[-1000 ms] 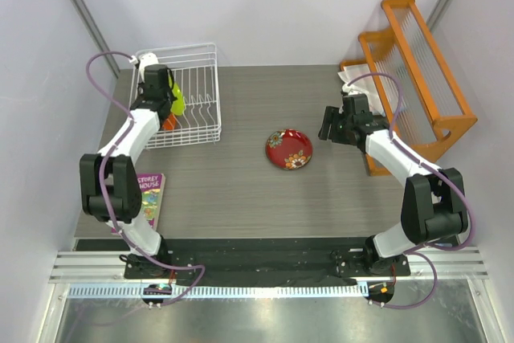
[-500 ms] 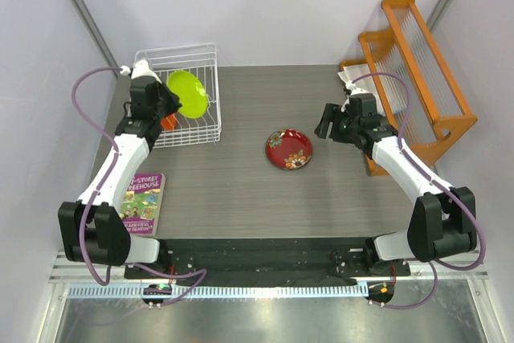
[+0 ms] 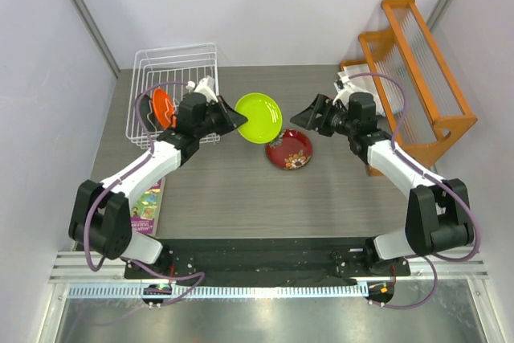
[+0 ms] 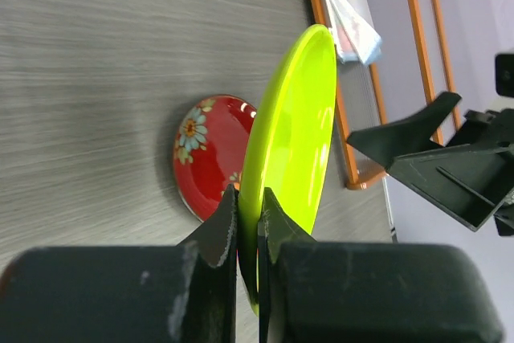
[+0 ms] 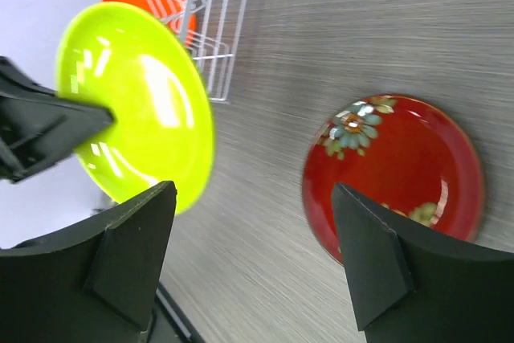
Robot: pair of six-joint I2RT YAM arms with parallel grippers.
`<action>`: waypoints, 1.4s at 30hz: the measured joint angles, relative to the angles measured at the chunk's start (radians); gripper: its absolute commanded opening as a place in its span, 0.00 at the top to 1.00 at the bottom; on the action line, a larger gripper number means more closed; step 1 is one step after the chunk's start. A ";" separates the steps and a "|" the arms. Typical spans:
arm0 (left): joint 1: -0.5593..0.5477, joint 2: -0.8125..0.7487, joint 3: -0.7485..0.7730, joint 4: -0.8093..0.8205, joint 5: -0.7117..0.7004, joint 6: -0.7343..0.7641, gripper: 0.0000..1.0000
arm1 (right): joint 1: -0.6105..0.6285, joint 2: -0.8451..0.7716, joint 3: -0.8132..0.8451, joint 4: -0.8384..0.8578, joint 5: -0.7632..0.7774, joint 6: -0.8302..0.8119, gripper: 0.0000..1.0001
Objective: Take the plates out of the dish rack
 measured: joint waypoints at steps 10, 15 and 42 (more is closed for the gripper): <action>-0.078 0.057 -0.005 0.085 0.016 -0.061 1.00 | 0.011 0.105 -0.024 0.213 -0.129 0.124 0.17; -0.118 0.101 -0.005 0.116 0.022 -0.071 1.00 | 0.019 0.157 -0.029 0.285 -0.164 0.163 0.61; -0.116 -0.107 0.078 -0.250 -0.801 0.362 0.01 | -0.041 0.123 -0.048 -0.121 0.191 -0.131 0.99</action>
